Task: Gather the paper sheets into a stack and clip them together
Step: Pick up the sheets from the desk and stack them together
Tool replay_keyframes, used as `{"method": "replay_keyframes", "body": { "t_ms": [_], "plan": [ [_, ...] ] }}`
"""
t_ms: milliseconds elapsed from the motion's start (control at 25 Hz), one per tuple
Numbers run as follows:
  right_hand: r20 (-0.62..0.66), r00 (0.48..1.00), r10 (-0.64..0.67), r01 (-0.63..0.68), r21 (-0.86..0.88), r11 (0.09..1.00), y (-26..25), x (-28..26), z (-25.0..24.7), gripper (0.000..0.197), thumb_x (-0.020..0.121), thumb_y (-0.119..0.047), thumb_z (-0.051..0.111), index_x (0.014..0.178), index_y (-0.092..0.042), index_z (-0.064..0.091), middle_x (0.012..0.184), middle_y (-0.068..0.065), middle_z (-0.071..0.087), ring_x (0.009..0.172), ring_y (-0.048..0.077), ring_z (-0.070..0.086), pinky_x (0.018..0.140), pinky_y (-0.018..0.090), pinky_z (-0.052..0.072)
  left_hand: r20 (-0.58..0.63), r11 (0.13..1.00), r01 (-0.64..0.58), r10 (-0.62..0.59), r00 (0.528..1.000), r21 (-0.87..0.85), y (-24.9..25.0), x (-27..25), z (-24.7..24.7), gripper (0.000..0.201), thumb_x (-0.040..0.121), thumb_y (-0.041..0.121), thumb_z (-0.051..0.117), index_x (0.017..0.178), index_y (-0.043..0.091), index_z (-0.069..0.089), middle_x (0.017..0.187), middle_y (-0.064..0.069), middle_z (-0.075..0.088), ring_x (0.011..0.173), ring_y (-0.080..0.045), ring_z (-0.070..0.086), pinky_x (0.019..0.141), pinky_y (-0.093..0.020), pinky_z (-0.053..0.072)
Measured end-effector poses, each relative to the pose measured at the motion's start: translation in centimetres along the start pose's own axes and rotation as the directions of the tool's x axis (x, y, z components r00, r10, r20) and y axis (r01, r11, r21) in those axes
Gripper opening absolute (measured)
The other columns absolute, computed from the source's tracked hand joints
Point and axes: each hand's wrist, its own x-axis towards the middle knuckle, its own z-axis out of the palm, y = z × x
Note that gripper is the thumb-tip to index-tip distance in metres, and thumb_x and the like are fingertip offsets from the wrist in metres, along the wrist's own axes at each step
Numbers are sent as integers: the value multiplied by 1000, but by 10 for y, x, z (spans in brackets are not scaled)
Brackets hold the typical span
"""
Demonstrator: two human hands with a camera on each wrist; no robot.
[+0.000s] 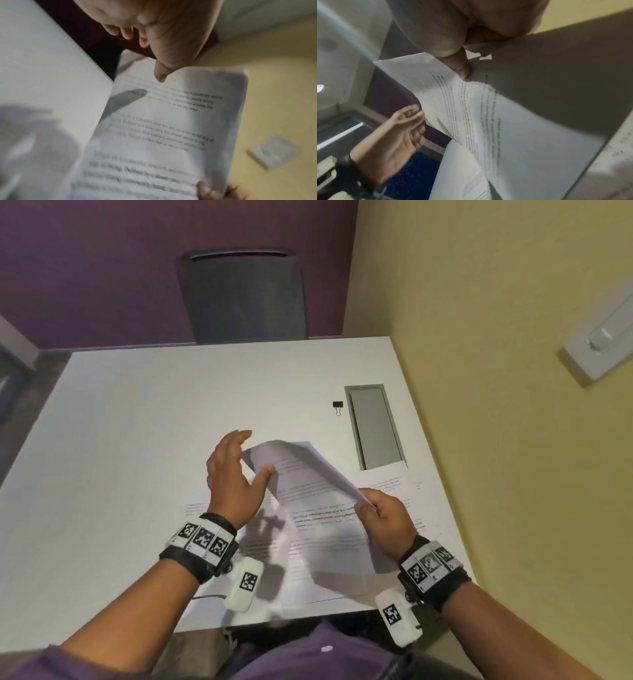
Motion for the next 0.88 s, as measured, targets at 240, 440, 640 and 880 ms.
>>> {"method": "replay_keyframes", "body": {
  "t_ms": [240,440,640,880],
  "plan": [
    [187,924,333,-382,505,774,35,2,-30,23,95,-5,59,115,-10,68,106,10,77,97,32,74,88,54,58,598,476,729,-424,680,-492,10,-57,59,51,96,16,61,144,20,43,122,-9,71,109,-36,62,90,-44,44],
    [251,911,328,-412,484,772,58,3,-21,21,94,-8,62,112,-15,70,111,5,77,104,29,72,96,51,55,540,566,715,-480,691,-411,16,-69,64,29,104,5,44,123,19,60,90,-4,77,46,-14,50,46,-23,39],
    [170,864,474,-501,375,780,100,18,-37,30,91,-16,65,119,-8,64,89,1,73,70,12,67,61,28,52,428,675,669,-528,733,-313,-1,-79,80,29,101,1,48,113,22,64,106,-10,77,102,-38,70,97,-55,53],
    [-217,689,692,-722,-113,683,205,30,-69,82,72,-36,71,146,-17,39,151,7,37,128,35,52,98,47,53,419,621,710,-577,701,-333,-30,-76,76,28,100,10,50,109,30,67,108,-34,67,84,-36,60,79,-55,50]
  ]
}}
